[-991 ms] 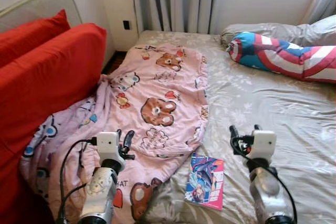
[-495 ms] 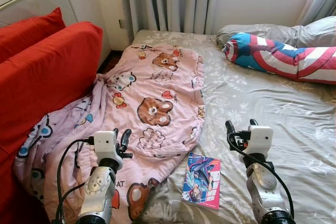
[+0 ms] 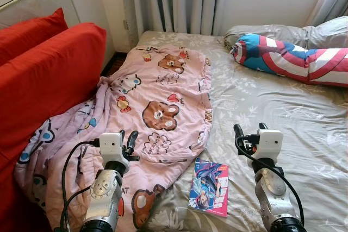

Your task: Clean up the room

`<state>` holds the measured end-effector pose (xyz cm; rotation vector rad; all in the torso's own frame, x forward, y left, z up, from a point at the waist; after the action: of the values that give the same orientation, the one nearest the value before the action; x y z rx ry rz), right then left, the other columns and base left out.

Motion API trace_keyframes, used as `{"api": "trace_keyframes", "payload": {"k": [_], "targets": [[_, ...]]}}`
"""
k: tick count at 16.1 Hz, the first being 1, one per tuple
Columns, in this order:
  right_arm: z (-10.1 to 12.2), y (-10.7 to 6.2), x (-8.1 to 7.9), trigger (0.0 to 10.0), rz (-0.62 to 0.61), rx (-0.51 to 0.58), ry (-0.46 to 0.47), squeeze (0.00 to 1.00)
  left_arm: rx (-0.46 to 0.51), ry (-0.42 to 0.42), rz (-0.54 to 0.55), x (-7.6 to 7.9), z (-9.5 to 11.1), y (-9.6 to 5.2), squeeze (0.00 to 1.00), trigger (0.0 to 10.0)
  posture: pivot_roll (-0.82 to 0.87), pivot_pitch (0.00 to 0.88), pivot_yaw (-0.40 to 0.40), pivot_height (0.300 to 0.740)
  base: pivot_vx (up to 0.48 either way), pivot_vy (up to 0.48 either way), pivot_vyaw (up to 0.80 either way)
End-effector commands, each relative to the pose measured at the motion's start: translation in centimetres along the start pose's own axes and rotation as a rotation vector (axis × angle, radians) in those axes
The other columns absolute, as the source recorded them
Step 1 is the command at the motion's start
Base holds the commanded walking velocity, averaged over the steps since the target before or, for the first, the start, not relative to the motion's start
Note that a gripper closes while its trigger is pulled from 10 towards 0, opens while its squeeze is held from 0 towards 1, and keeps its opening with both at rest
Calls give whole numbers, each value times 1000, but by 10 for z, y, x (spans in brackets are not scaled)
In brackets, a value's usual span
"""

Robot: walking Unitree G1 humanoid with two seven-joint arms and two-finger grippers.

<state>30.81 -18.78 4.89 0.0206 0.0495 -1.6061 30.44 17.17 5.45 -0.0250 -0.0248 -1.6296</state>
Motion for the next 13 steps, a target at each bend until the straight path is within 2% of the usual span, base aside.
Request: {"api": "trace_keyframes", "payload": {"k": [1, 4, 9, 13], "targets": [[-4, -1, -2, 10000, 5, -25, -13, 0, 2, 0, 7, -2, 1, -2, 0, 10000, -27, 0, -4, 740, 0, 0, 0], [-6, -2, -2, 10000, 4, -43, -15, 0, 2, 3, 5, -2, 0, -2, 0, 10000, -26, 0, -3, 731, 0, 0, 0], [-5, -1, -8, 10000, 25, -29, -21, 0, 2, 3, 4, -2, 1, -2, 0, 10000, -18, 0, 1, 676, 0, 0, 0], [-3, 1, -13, 10000, 30, -17, -18, 0, -1, 14, -9, -2, 3, 1, 0, 10000, -7, 0, 7, 676, 0, 0, 0]]}}
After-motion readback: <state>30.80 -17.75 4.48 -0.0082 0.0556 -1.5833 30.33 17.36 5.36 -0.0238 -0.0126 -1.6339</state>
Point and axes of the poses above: a point about 5 cm out from each wrist's last joint towards the gripper, its own y axis pointing out of the wrist towards the gripper, its own z axis along the axis of the wrist's last joint, x = y × z, the point moved 1 cm from there along y, pointing out of the wrist towards the gripper, and after that the axes turned 3 degrees about y, right-handed, at the moved point
